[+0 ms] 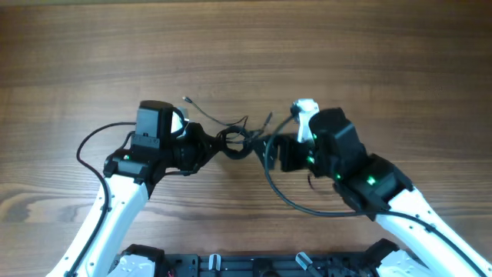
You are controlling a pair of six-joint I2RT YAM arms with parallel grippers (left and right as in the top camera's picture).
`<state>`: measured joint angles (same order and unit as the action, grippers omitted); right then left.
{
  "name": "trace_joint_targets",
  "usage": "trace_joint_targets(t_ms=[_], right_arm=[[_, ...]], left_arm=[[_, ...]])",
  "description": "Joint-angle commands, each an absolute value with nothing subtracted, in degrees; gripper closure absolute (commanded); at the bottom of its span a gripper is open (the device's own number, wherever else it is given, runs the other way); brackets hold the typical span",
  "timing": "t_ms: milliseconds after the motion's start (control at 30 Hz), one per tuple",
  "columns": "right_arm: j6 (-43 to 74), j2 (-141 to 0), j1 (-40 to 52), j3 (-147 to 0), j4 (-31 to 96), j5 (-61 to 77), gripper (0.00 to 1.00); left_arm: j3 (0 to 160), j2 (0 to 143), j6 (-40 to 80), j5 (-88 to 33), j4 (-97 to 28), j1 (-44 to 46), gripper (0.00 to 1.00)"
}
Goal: Untangle cables
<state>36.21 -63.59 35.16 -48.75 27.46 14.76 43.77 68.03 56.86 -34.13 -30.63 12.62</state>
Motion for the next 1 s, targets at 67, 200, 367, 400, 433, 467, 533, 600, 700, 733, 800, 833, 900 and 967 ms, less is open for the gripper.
trace_joint_targets(t_ms=[67,200,367,400,433,467,533,600,700,733,800,833,900,967], right_arm=[[59.02,-65.65,35.59,-46.06,31.16,20.78,0.04],[70.87,-71.07,36.40,-45.30,21.87,24.43,0.10],[78.81,-79.00,38.81,-45.30,10.61,24.91,0.25],[80.42,-80.77,38.89,-45.30,9.69,24.91,0.30],[81.69,-82.13,38.89,-45.30,9.15,24.75,0.35],[82.54,-83.44,38.87,-45.30,8.36,23.97,0.41],[82.61,-85.86,38.87,-45.30,6.31,22.24,0.63],[82.67,-86.74,38.72,-45.30,5.28,22.28,0.78],[82.56,-86.54,38.65,-45.30,4.80,23.68,0.15],[82.48,-86.48,38.33,-45.30,5.39,23.62,0.04],[82.54,-86.41,37.15,-45.30,6.94,24.10,0.00],[82.65,-86.41,36.40,-45.30,7.38,25.02,0.00],[84.62,-86.41,35.92,-45.30,7.11,26.92,0.00],[88.88,-86.41,36.05,-45.30,6.74,27.14,0.00]], left_arm=[[45.23,67.07,69.06,-32.93,-30.52,12.32,0.96],[45.23,67.07,71.64,-32.93,-30.48,14.11,0.96],[45.23,67.07,72.75,-32.67,-30.22,16.29,0.96],[45.23,67.07,73.49,-32.69,-30.15,16.29,0.96],[45.23,67.07,74.61,-32.71,-29.91,16.29,0.96],[45.23,67.07,75.16,-32.84,-29.41,16.32,0.96],[45.23,67.07,75.50,-33.47,-28.91,16.38,0.96],[45.23,67.07,75.46,-33.80,-29.02,16.97,0.96],[45.23,67.07,75.44,-30.94,-28.99,17.65,0.96],[45.23,67.07,75.31,-28.49,-29.15,17.63,0.96],[45.23,67.07,75.29,-21.71,-30.46,17.63,0.96],[45.23,67.07,75.37,-17.69,-31.11,17.63,0.96],[45.23,67.07,77.43,-15.31,-31.09,17.63,0.96],[45.23,67.07,81.97,-15.31,-30.98,17.78,0.96]])
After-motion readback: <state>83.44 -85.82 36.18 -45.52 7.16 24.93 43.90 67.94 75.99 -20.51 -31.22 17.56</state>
